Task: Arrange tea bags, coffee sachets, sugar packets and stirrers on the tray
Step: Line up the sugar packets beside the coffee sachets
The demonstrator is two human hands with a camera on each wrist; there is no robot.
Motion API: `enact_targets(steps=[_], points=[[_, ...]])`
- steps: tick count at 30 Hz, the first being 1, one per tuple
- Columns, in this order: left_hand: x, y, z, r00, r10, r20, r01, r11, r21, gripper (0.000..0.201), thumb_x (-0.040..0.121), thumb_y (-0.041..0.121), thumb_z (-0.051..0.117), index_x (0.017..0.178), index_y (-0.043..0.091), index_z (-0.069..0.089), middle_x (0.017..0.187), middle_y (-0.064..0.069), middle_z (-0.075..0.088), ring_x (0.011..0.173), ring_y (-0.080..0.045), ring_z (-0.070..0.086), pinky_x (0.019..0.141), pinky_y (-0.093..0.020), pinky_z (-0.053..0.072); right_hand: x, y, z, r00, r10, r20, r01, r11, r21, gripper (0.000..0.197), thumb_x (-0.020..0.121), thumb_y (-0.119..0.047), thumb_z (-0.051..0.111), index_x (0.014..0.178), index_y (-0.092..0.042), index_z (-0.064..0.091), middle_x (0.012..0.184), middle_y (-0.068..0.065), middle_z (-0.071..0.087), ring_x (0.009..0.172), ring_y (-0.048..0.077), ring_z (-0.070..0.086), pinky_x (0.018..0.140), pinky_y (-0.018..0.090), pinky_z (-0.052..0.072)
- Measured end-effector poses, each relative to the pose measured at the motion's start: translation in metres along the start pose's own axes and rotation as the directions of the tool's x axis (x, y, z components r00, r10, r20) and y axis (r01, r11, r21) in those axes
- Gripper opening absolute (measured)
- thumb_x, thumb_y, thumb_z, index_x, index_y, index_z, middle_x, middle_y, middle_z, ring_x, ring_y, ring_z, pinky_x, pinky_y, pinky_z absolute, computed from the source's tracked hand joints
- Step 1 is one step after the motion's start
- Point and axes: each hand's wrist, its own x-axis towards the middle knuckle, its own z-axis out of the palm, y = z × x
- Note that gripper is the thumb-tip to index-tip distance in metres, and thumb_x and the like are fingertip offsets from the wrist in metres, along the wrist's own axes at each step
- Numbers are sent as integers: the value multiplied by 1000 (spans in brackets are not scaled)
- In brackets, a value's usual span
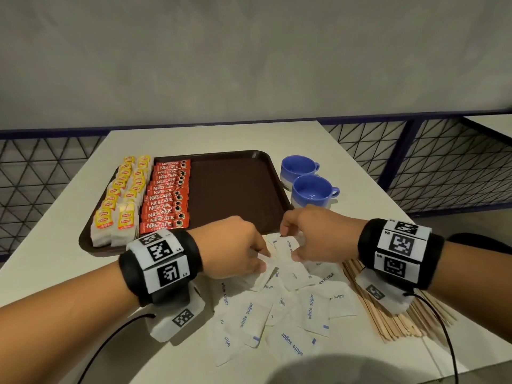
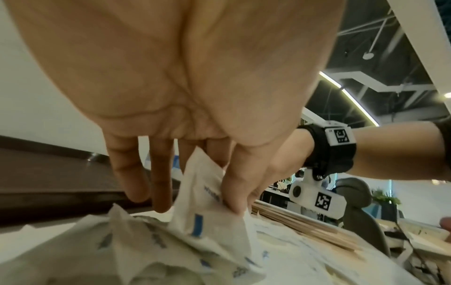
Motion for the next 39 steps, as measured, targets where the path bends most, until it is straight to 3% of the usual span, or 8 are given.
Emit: enact_targets(steps=[4, 9, 14, 17, 22, 28, 34, 39], points=[[-14, -12, 6, 1000, 10, -23, -13, 994, -107, 33, 95, 48, 68, 123, 32, 73, 127, 18, 67, 113, -4, 63, 101, -34, 52, 1, 1, -2, 1000, 14, 4, -14, 1000, -10, 47, 86, -34, 82, 127, -27, 62, 116, -7, 59, 103, 13, 59, 89, 29, 56], [-12, -13, 10, 999, 37, -33, -38, 999, -18, 24, 94, 42, 72, 113, 28, 74, 142, 17, 51, 125, -9, 52, 104, -30, 45, -7, 0, -16, 999, -33, -20, 35, 995, 94, 15, 92, -30, 77, 104, -30, 68, 95, -8, 70, 85, 11, 66, 71, 23, 53], [-8, -11, 10, 993, 42, -107, -45, 999, -25, 16, 90, 43, 76, 100, 30, 73, 118, 14, 57, 108, -10, 54, 93, -33, 49, -17, 16, -42, 996, -15, -93, 29, 988, 154, 14, 92, -30, 77, 94, -39, 66, 91, -12, 71, 84, 7, 65, 77, 24, 50], [-12, -13, 6, 988, 39, -150, -58, 991, -123, 11, 86, 43, 81, 89, 37, 71, 109, 18, 56, 96, -3, 57, 83, -25, 49, -19, 29, -50, 999, -4, 53, -4, 987, 159, 28, 89, -30, 80, 110, -42, 67, 92, -11, 74, 83, 8, 67, 85, 29, 55], [-28, -25, -10, 977, -2, -213, -70, 943, -325, 16, 79, 37, 88, 91, 39, 78, 98, 12, 70, 85, -6, 64, 79, -30, 54, -10, 22, -28, 976, -11, 219, 11, 1000, 2, 56, 89, -32, 81, 136, -45, 55, 80, -11, 60, 73, 7, 56, 71, 21, 47], [-54, -43, -20, 937, -181, -297, -103, 672, -733, 52, 68, 27, 90, 115, 41, 72, 93, 5, 71, 83, -29, 67, 80, -44, 57, 4, 13, -12, 985, 24, 171, -5, 994, -111, 56, 91, -22, 77, 140, -30, 51, 89, -8, 60, 74, 7, 55, 66, 19, 43], [-55, -30, -14, 988, -92, -122, 23, 878, -478, 10, 85, 39, 83, 89, 30, 79, 89, 12, 77, 81, -9, 72, 82, -36, 58, 0, 16, -14, 998, -23, 58, 30, 993, -115, 47, 87, -35, 81, 129, -33, 60, 111, -6, 57, 94, 13, 59, 78, 23, 51], [-25, -15, 16, 997, -57, -61, 50, 992, -114, 14, 88, 42, 77, 96, 32, 72, 134, 15, 65, 119, -10, 60, 102, -36, 50, -6, 23, -11, 999, -30, -33, 29, 999, -46, 37, 87, -38, 82, 119, -36, 64, 115, -12, 51, 101, 10, 57, 88, 27, 52]])
